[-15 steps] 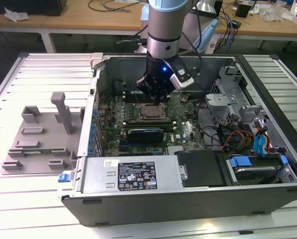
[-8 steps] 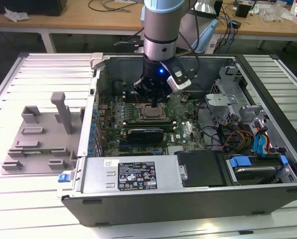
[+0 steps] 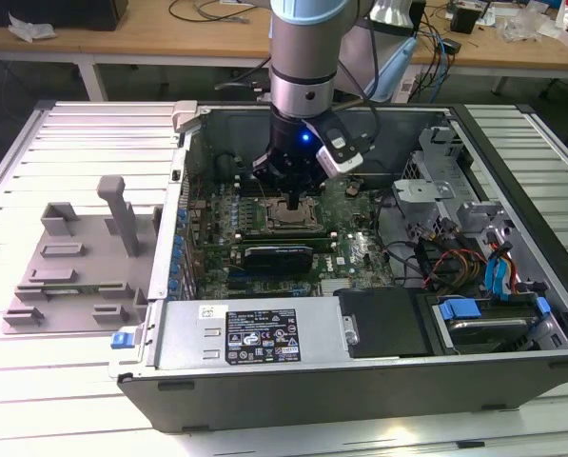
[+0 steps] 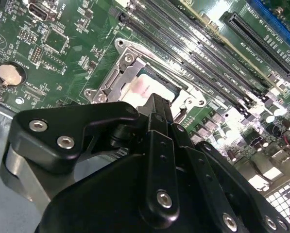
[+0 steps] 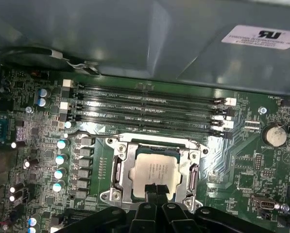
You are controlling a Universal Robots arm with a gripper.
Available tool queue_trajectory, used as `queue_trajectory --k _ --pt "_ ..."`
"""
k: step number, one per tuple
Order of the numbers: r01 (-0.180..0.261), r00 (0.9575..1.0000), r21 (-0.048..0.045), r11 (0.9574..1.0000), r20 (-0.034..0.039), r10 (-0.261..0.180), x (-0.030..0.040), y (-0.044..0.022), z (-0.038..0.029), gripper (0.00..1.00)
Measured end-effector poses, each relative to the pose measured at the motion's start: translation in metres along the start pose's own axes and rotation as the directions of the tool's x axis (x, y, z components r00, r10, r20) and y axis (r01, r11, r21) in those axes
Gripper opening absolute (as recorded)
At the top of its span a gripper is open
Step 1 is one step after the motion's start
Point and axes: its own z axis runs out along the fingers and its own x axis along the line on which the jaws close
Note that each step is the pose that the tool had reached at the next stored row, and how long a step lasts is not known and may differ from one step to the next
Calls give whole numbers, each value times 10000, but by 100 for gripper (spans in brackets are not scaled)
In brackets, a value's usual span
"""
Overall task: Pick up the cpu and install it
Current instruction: 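Close the cpu cover, then install the first cpu locking lever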
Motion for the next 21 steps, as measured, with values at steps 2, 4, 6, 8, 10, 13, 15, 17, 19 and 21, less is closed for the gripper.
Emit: queue_trajectory --k 2,4,6,8,10,13,15,17,19,21 --pt "-1 10000 1 10000 -1 1 0 0 0 11" --pt "0 10000 2 10000 -1 0 0 -4 0 11" --pt "0 10000 1 10000 -1 0 0 -4 0 11" --pt "0 10000 1 10000 -1 0 0 -5 0 11" --pt "1 10000 1 10000 -1 -1 0 -5 0 11" --pt "0 10000 1 10000 -1 0 0 -6 0 11" --pt "1 10000 4 10000 -2 -1 1 -8 -7 11" --pt "0 10000 1 10000 -1 0 0 -7 -30 11" --pt "0 10000 1 10000 -1 0 -1 -8 -102 11" --pt "0 10000 -1 10000 1 0 -2 -9 -174 11"
